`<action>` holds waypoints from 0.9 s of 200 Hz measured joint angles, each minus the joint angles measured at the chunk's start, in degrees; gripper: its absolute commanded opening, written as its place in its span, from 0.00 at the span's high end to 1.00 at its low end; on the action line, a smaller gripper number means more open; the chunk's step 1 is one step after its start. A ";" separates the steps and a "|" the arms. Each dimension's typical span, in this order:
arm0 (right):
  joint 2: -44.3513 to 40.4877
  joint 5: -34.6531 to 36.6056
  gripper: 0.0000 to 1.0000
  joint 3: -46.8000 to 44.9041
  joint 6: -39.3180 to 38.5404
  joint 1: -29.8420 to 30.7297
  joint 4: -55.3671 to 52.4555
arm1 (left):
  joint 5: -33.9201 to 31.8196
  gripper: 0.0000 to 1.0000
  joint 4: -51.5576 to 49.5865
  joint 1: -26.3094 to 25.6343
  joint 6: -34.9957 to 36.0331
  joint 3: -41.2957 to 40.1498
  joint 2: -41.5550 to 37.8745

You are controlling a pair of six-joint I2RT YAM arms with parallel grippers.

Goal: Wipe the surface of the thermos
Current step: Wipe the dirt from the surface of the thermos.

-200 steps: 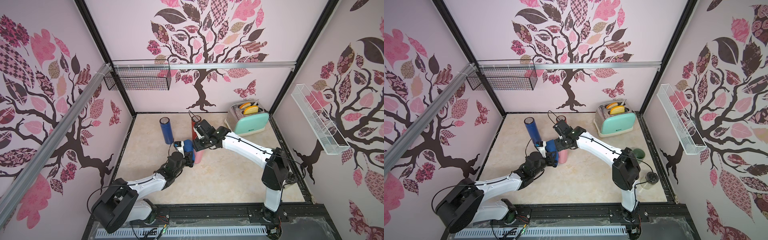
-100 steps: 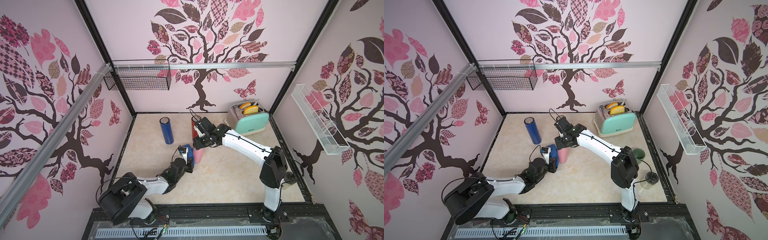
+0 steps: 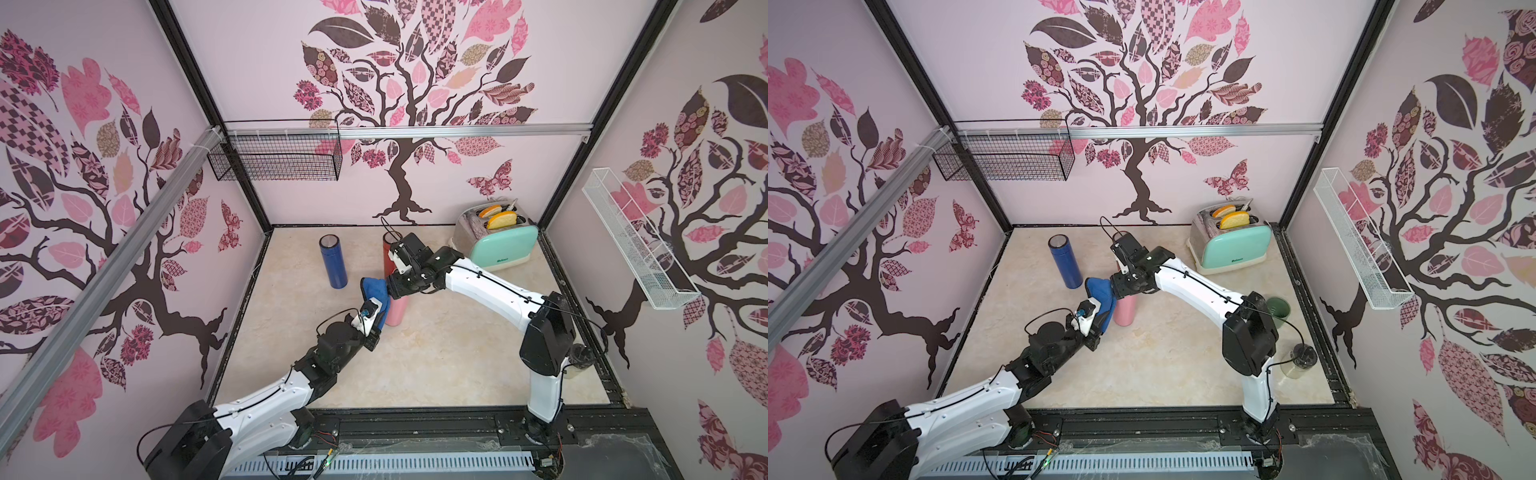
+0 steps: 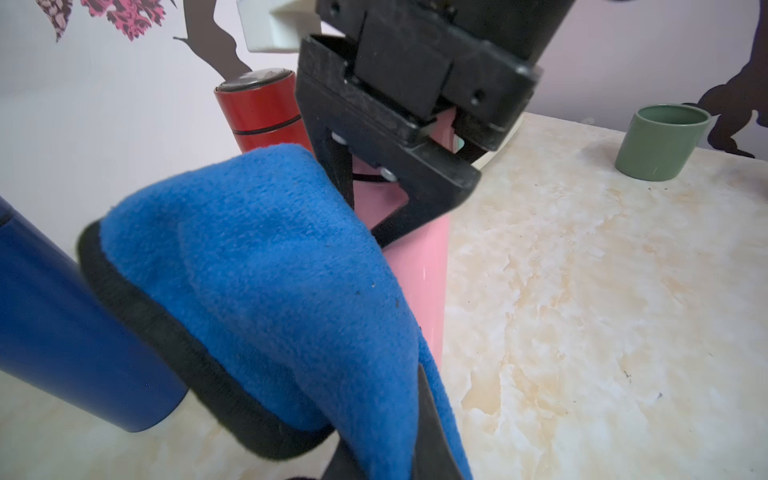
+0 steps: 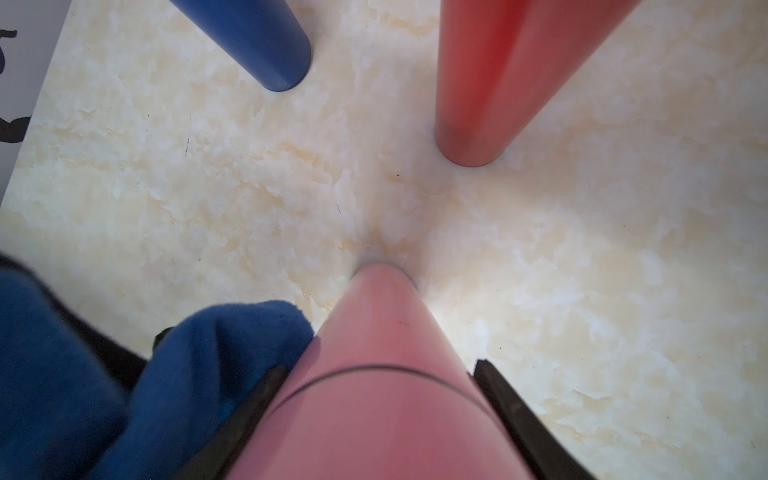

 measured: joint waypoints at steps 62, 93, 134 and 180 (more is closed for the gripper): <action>0.00 -0.87 1.00 0.00 -0.42 -0.74 -0.09 | 9.38 1.00 -0.11 -0.04 9.99 -5.40 -7.28; 0.15 -1.33 1.00 0.28 -1.01 -0.96 -0.35 | 13.16 1.00 -1.14 -0.07 15.17 -6.91 -10.73; 1.33 -1.64 1.00 1.97 -1.53 -1.14 -1.25 | 13.20 1.00 0.61 -0.07 23.10 -4.55 -1.38; 1.49 -1.81 1.00 2.25 -2.14 -1.20 -1.53 | 13.77 1.00 10.16 1.27 29.55 -0.02 15.78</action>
